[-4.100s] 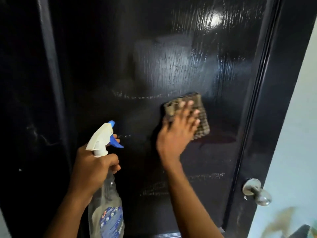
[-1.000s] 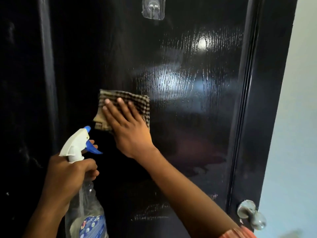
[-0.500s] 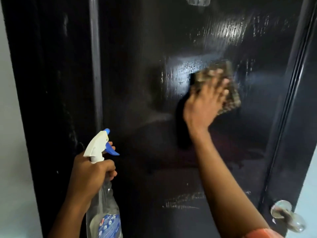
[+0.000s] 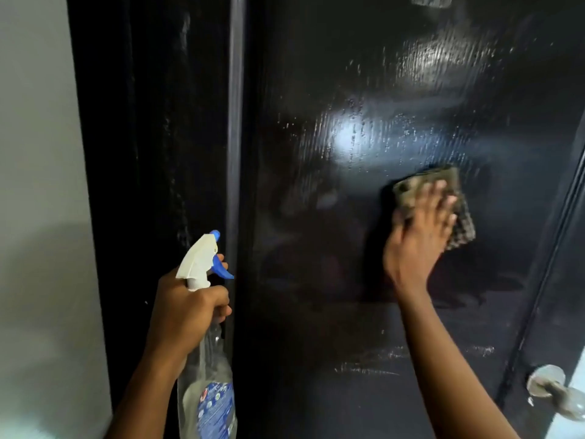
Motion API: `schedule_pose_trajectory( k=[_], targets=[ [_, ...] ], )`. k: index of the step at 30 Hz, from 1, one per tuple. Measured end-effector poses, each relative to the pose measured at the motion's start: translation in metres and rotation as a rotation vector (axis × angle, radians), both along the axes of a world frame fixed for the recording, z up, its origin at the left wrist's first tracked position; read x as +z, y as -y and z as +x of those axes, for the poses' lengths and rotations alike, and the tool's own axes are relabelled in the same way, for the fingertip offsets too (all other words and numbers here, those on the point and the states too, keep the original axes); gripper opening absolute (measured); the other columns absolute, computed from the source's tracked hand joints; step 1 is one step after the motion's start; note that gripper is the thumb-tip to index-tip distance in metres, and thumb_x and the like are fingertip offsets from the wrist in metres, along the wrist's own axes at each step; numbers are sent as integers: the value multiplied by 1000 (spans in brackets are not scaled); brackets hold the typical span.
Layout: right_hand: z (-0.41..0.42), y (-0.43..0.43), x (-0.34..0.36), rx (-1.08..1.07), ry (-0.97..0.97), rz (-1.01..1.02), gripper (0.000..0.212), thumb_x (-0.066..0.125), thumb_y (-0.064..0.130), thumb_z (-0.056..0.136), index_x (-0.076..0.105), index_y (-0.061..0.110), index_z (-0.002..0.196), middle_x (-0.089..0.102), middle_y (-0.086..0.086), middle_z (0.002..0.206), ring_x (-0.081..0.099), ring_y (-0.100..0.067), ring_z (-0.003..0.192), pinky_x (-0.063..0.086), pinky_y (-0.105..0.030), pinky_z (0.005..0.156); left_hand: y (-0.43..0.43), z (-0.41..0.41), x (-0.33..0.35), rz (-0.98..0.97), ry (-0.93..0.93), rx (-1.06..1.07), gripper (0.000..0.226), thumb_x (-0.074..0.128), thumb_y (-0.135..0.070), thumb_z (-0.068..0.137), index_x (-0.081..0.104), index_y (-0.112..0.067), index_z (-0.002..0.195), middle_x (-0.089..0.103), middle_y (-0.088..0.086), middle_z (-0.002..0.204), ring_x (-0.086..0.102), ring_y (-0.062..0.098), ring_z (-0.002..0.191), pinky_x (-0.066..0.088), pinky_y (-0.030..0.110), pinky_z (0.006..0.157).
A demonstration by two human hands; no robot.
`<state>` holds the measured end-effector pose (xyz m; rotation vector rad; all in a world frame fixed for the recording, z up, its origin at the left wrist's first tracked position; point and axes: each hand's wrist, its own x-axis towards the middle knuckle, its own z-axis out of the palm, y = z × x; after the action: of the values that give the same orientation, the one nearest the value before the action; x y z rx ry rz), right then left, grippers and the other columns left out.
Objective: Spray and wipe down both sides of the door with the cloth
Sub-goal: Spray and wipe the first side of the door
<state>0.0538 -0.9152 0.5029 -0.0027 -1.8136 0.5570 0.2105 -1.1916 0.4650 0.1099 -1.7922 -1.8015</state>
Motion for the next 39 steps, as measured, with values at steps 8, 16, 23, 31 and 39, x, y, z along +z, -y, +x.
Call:
schedule_pose_trajectory(
  k=[8,16,23,31,39],
  targets=[
    [17,146,-3,96,-73,310,66,46,25,92,26,8,152,19,-11,160,12,-36,148,3,-47,121,31,3,-5,-16,34,16,43,57,15,74,67,-12,105,62,10,65,59,14,44,53,29,50],
    [23,132,-95,233,7,1156,68,52,30,88,32,14,151,19,-2,160,9,-21,149,5,-42,122,39,5,-10,-56,-1,-19,53,55,17,75,64,-13,117,60,11,68,58,15,44,52,30,49],
    [17,153,46,98,-119,730,59,36,35,98,29,11,152,23,-8,160,15,-29,149,7,-44,122,46,-1,-22,-80,24,-46,58,56,14,75,63,-22,120,61,13,69,60,17,51,56,33,56],
    [25,130,-163,173,68,1155,80,64,32,81,31,13,152,21,-4,160,7,-24,150,3,-43,122,49,2,-27,-45,12,-90,54,56,14,74,67,-33,97,64,17,77,60,19,51,54,35,58],
    [28,151,-65,179,-42,908,67,51,31,90,30,13,151,23,-5,159,18,-29,147,5,-42,121,46,3,-48,-25,68,-141,51,60,3,66,68,-29,104,62,10,69,58,19,52,53,27,52]
  ],
)
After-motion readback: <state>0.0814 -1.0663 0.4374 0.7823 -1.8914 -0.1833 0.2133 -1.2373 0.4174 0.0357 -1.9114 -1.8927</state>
